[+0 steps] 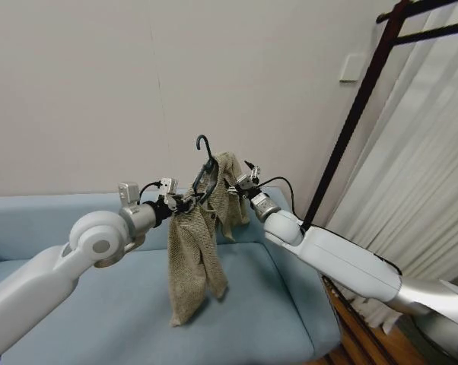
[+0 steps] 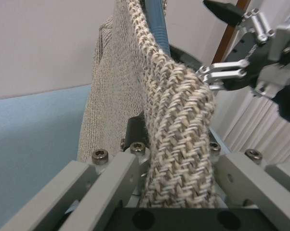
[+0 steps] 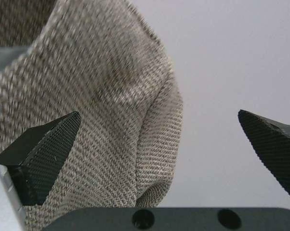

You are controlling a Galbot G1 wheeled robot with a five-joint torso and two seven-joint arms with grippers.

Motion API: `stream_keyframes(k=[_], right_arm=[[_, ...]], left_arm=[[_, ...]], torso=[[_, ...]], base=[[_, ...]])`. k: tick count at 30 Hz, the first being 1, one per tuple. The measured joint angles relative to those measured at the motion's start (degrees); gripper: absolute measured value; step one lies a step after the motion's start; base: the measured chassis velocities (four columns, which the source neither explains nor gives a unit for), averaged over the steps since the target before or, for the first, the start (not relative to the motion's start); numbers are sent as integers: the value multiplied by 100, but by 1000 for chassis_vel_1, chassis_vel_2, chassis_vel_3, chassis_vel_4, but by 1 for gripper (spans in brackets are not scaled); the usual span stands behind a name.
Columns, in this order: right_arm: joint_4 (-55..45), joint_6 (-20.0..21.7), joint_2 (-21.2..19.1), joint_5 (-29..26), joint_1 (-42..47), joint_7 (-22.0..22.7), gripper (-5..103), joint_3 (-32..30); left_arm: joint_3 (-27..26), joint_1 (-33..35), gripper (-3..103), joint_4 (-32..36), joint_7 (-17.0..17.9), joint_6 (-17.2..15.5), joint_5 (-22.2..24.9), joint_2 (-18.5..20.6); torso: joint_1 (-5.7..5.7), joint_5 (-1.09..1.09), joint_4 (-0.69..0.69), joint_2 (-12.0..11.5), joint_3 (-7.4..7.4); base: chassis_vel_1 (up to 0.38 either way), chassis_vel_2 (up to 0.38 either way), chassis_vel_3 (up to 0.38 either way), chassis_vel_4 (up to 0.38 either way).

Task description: Pick up the clothes from the sofa and hang them on the clothes hanger.

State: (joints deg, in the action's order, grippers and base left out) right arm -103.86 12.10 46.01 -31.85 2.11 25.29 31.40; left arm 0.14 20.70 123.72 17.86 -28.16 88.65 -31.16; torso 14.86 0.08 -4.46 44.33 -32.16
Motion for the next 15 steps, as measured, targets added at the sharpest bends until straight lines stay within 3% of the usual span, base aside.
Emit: stream_keyframes(k=[9, 11, 13, 15], right_arm=[[-228, -81, -136, -540, -46, 9, 100, -111], [-392, -75, -219, -989, -81, -24, 100, -158], [-421, -70, -231, -1102, -90, -42, 100, -175], [-557, -21, -314, -2032, -164, -370, 100, -378]], left_arm=[[15, -9, 12, -30, -4, 0, -11, 80], [-2, -1, 12, -42, -80, 34, -10, 176], [-13, 10, 12, -48, -112, 53, -9, 198], [-200, 161, 12, -187, -715, 157, -38, 351]], torso=[[0, 0, -1, 0, 0], [0, 0, -1, 0, 0], [0, 0, -2, 0, 0], [0, 1, -1, 0, 0]], base=[[0, 0, 0, 0], [0, 0, 0, 0], [0, 0, 0, 0], [0, 0, 0, 0]])
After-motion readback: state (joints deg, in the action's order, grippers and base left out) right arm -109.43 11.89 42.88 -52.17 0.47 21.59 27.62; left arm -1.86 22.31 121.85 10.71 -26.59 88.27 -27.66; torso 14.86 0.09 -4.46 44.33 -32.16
